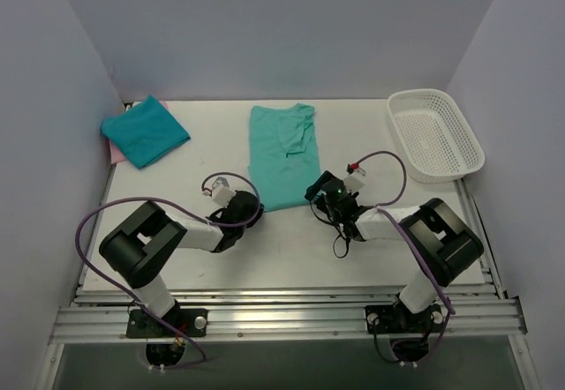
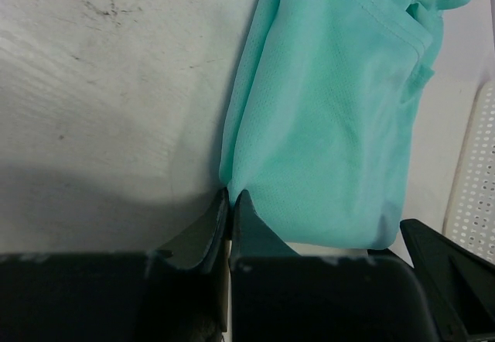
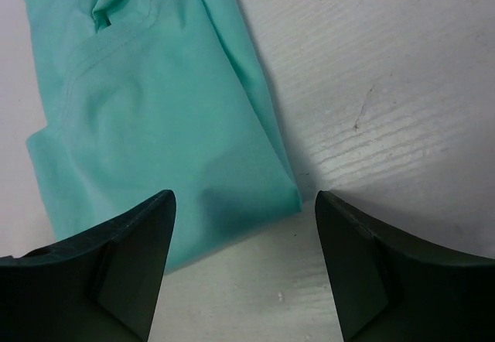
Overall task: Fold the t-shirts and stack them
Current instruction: Grab one side of the 2/3 rectangular tshirt with both arms
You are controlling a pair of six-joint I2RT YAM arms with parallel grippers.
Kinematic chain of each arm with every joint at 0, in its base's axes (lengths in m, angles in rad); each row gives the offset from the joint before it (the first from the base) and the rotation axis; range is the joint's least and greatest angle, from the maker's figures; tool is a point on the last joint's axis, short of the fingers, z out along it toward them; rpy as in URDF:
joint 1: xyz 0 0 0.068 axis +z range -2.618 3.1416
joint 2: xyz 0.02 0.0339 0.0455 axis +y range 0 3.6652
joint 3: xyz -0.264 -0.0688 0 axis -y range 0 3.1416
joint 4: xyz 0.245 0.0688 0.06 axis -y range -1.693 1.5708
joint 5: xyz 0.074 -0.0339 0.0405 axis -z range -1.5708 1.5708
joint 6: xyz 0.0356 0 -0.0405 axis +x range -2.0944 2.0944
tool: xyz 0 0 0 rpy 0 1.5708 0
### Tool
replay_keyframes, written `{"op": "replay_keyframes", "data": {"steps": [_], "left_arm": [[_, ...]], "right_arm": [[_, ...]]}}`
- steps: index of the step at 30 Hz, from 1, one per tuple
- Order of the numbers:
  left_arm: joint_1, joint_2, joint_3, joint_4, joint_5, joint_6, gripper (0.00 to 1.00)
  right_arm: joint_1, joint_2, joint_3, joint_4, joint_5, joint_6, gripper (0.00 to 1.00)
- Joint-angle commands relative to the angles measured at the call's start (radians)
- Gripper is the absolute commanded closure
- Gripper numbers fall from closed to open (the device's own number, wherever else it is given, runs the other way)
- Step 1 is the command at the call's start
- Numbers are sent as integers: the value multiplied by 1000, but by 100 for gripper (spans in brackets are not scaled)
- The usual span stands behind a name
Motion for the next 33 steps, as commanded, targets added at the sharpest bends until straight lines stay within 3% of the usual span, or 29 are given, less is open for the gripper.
{"op": "replay_keyframes", "data": {"steps": [1, 5, 6, 9, 14, 22, 28, 33], "left_arm": [[10, -41, -42, -90, -29, 38, 98], [13, -48, -48, -90, -31, 44, 98], [13, -43, -45, -90, -29, 45, 98], [15, -31, -39, -90, -25, 47, 98], [18, -11, -30, -79, -17, 48, 98], [19, -31, -50, -97, -9, 76, 98], [16, -110, -125, -124, 24, 77, 98], [-1, -290, -189, -224, 34, 84, 98]], "right_arm": [[-1, 48, 10, -26, 9, 14, 31], [-1, 77, 14, -9, 1, 10, 43], [1, 88, 17, -5, -2, 8, 54], [-1, 103, 24, -6, -8, 6, 74], [-1, 111, 16, -6, -15, 8, 100], [8, 62, -32, -29, -43, 10, 100], [73, -99, -104, -148, -8, 32, 100], [157, -290, -137, -323, 49, 69, 100]]}}
